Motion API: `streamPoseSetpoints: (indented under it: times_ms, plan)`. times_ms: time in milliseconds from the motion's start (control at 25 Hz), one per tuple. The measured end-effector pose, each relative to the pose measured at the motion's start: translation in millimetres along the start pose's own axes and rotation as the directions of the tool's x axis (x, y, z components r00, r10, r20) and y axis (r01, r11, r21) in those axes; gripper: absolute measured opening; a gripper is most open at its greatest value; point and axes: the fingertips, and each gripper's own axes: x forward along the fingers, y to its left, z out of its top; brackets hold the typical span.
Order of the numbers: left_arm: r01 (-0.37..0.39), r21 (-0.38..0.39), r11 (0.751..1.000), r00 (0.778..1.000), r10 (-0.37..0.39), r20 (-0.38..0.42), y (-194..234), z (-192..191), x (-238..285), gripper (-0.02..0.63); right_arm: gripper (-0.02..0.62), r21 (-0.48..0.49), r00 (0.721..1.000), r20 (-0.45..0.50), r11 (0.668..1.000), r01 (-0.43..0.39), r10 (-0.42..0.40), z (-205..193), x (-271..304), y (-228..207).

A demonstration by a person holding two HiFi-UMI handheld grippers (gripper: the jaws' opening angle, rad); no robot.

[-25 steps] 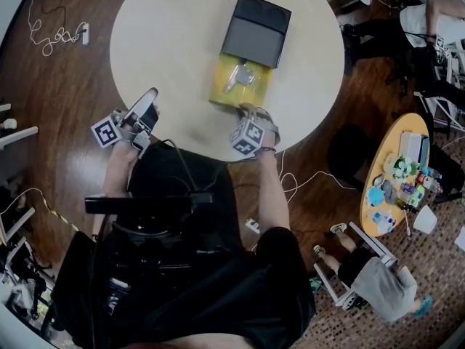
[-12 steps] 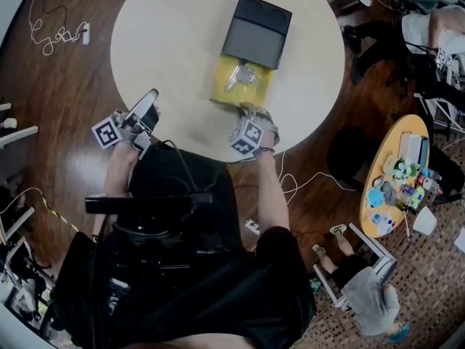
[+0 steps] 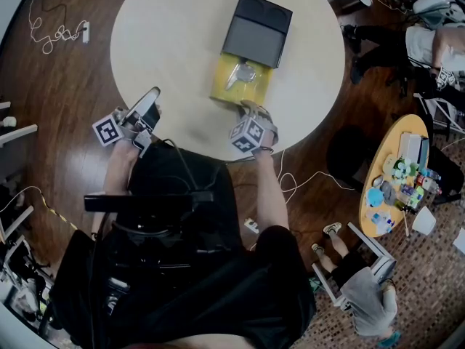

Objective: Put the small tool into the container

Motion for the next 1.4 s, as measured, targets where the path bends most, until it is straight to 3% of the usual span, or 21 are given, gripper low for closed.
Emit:
streamPoseSetpoints:
  times_ms: [1400]
  plan:
    - [-0.009, 0.003, 1.000, 1.000, 0.009, 0.014, -1, -2, -6, 0.041, 0.074, -0.016, 0.982, -0.068, 0.984, 0.177, -0.178, 6, 15, -47]
